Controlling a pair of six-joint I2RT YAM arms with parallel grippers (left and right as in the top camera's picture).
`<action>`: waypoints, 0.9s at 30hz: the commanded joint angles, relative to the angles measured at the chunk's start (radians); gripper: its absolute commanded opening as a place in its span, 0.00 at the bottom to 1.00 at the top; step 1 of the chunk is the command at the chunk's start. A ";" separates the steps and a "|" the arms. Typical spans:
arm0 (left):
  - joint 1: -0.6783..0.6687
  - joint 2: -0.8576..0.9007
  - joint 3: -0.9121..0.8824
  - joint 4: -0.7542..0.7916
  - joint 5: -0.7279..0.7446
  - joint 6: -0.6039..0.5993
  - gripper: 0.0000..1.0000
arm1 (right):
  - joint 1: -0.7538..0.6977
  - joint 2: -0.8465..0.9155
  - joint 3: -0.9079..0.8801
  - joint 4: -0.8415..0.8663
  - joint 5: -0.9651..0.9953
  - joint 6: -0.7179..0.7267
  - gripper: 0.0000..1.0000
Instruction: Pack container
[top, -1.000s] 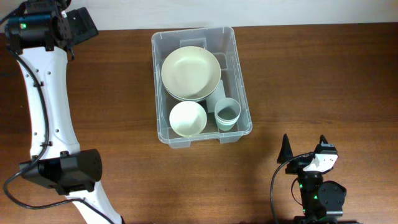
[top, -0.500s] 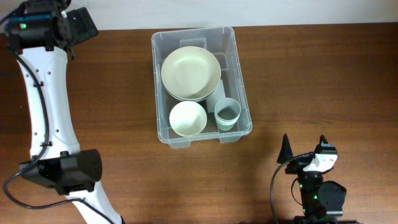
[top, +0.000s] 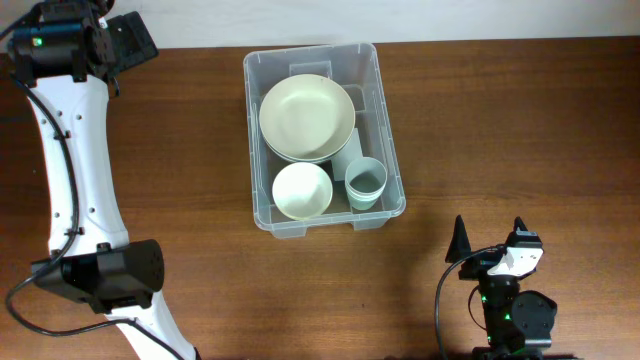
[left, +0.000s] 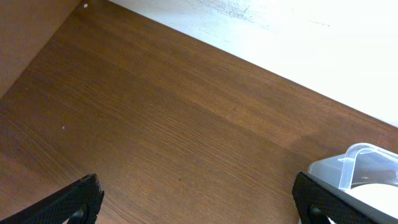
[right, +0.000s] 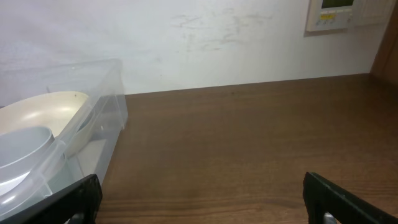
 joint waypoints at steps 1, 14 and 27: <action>0.001 -0.014 0.016 0.002 0.007 -0.003 1.00 | 0.007 -0.010 -0.005 -0.006 0.013 0.000 0.99; 0.001 -0.014 0.016 0.002 0.007 -0.003 1.00 | 0.007 -0.010 -0.005 -0.006 0.013 0.000 0.99; 0.001 -0.050 0.016 -0.023 0.029 -0.003 1.00 | 0.007 -0.010 -0.005 -0.006 0.013 0.000 0.99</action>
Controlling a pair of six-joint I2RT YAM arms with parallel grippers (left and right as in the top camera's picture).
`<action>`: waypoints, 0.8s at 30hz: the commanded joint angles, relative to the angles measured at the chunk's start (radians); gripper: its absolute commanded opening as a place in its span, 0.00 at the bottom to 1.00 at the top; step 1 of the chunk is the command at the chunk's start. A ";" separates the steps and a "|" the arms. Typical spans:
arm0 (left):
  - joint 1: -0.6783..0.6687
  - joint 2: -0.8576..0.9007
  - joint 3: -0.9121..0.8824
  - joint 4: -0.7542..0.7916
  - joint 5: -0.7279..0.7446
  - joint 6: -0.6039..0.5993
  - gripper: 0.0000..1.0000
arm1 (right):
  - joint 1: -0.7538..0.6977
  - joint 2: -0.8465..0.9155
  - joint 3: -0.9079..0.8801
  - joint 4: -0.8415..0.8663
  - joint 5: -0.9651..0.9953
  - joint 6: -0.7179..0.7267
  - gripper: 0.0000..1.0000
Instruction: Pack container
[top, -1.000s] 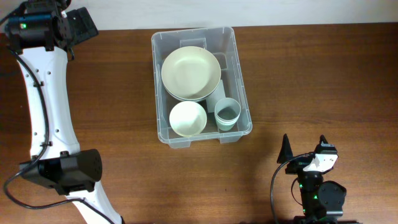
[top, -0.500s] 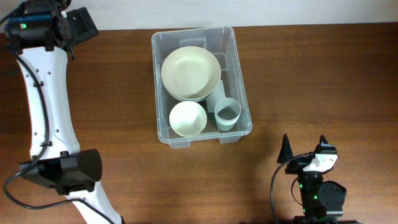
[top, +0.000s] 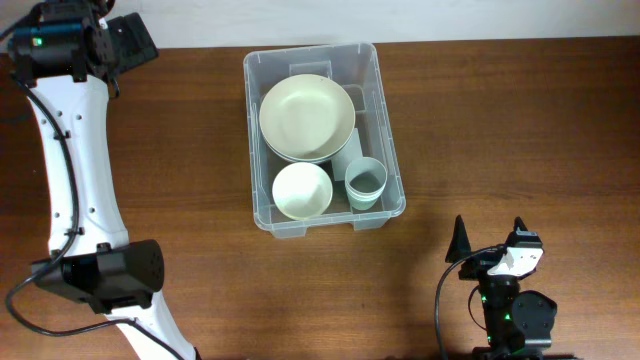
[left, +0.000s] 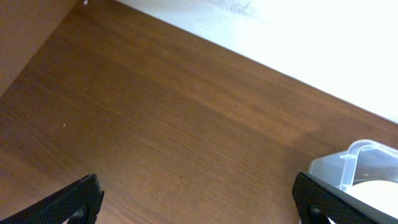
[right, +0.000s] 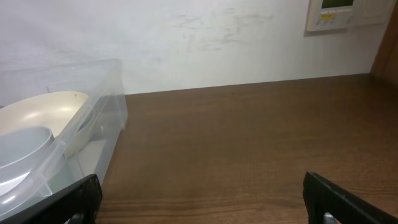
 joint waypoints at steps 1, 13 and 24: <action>0.001 -0.068 0.016 -0.006 0.043 -0.003 1.00 | 0.007 -0.010 -0.005 -0.006 0.012 -0.001 0.99; 0.000 -0.492 0.008 -0.183 0.050 -0.003 1.00 | 0.007 -0.010 -0.005 -0.006 0.013 -0.001 0.99; 0.003 -1.053 -0.422 -0.162 0.027 -0.003 1.00 | 0.007 -0.010 -0.005 -0.006 0.013 -0.001 0.99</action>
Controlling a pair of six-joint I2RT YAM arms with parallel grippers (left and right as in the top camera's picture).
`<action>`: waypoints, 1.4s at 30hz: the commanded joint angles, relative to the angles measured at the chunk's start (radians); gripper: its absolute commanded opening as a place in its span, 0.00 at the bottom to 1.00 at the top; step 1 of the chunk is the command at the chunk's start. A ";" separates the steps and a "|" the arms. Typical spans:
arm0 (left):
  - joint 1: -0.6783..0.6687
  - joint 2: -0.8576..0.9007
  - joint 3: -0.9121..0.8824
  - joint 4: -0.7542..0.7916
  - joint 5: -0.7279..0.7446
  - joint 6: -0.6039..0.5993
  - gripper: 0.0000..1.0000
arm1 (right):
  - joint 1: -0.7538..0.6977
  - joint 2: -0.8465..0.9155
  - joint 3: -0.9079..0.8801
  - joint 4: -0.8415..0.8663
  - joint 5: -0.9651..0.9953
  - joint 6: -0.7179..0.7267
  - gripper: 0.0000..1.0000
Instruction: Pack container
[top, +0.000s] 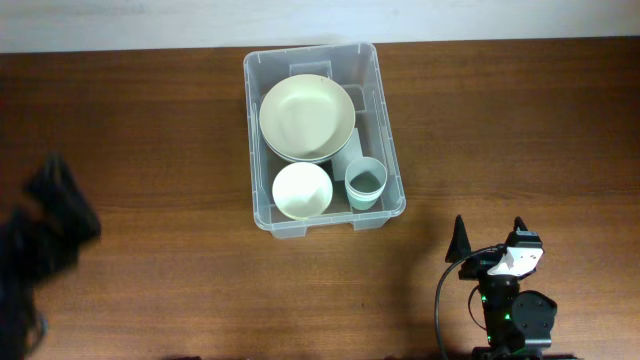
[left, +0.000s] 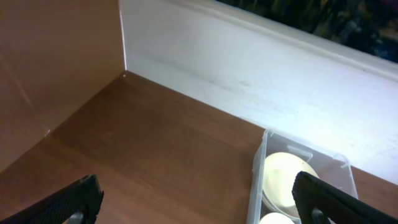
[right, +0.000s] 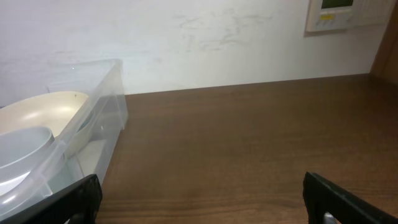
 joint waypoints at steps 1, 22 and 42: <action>0.008 -0.137 -0.207 0.050 -0.012 -0.002 1.00 | 0.007 -0.010 -0.005 -0.005 0.013 -0.001 0.99; 0.047 -0.704 -1.571 1.137 0.062 -0.003 1.00 | 0.007 -0.010 -0.005 -0.005 0.012 -0.001 0.99; -0.004 -1.049 -1.984 1.426 0.102 -0.003 1.00 | 0.007 -0.010 -0.005 -0.006 0.012 -0.001 0.99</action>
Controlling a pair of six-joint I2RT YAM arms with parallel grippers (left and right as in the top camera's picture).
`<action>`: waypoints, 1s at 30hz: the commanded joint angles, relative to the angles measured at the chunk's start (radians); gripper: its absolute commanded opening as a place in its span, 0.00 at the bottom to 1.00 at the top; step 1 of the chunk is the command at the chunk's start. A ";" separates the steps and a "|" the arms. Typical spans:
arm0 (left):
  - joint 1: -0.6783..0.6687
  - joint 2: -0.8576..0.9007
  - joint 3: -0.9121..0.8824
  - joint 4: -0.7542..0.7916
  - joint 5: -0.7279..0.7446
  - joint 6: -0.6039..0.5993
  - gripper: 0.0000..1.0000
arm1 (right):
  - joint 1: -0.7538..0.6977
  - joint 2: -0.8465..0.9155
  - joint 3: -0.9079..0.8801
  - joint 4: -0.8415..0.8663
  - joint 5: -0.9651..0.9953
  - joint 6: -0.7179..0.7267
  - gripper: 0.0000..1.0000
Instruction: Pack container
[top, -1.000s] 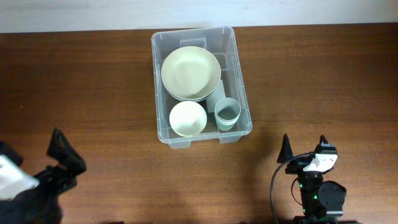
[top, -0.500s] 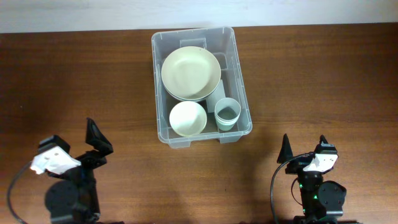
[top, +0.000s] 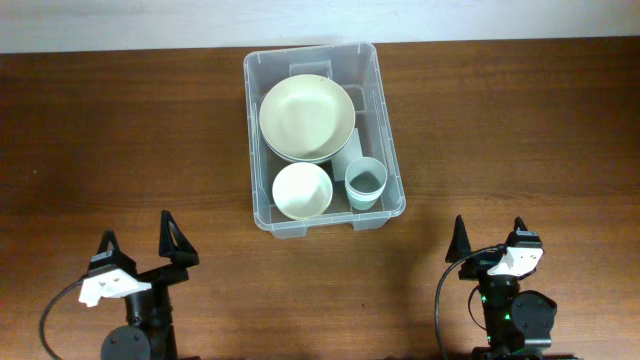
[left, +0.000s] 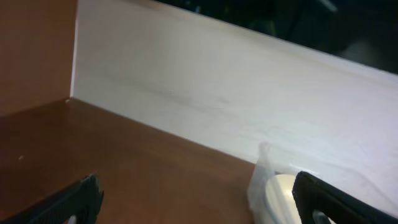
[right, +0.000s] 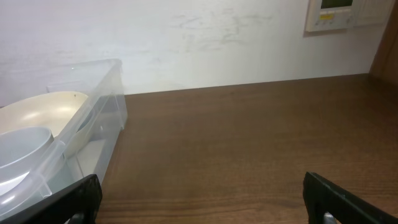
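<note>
A clear plastic container (top: 388, 150) stands at the table's back middle. Inside lie a large cream plate (top: 306, 117), a small cream bowl (top: 301, 190) and a pale blue cup (top: 366, 182). My left gripper (top: 139, 243) is parked at the front left, open and empty, well apart from the container. My right gripper (top: 488, 232) sits at the front right, open and empty too. The left wrist view catches the container's corner (left: 261, 180); the right wrist view shows the container (right: 106, 112) and the plate (right: 43, 109).
Brown wooden table (top: 520, 120) all around. A white wall (right: 186, 43) runs along the far edge, with a wall panel (right: 329, 15) at the upper right. A brown side panel (left: 31, 56) stands at the left.
The left arm, then a dark blur at the overhead view's left edge, now sits folded at the front left with its gripper open. The right arm and the container's contents are unchanged.
My left arm first reached far to the back left corner, gripper open over bare table, and stayed there. Then it showed as a blur at the left edge. Now it rests at the front left. The right arm stayed parked and the container kept its plate, bowl and cup.
</note>
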 joint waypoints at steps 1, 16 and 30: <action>-0.020 -0.029 -0.044 0.035 0.014 -0.002 1.00 | 0.006 -0.010 -0.005 -0.006 0.010 -0.001 0.99; -0.040 -0.032 -0.172 0.205 0.019 -0.002 1.00 | 0.006 -0.010 -0.005 -0.006 0.009 -0.001 0.99; -0.076 -0.036 -0.187 0.178 0.041 -0.002 1.00 | 0.006 -0.010 -0.005 -0.006 0.010 -0.001 0.99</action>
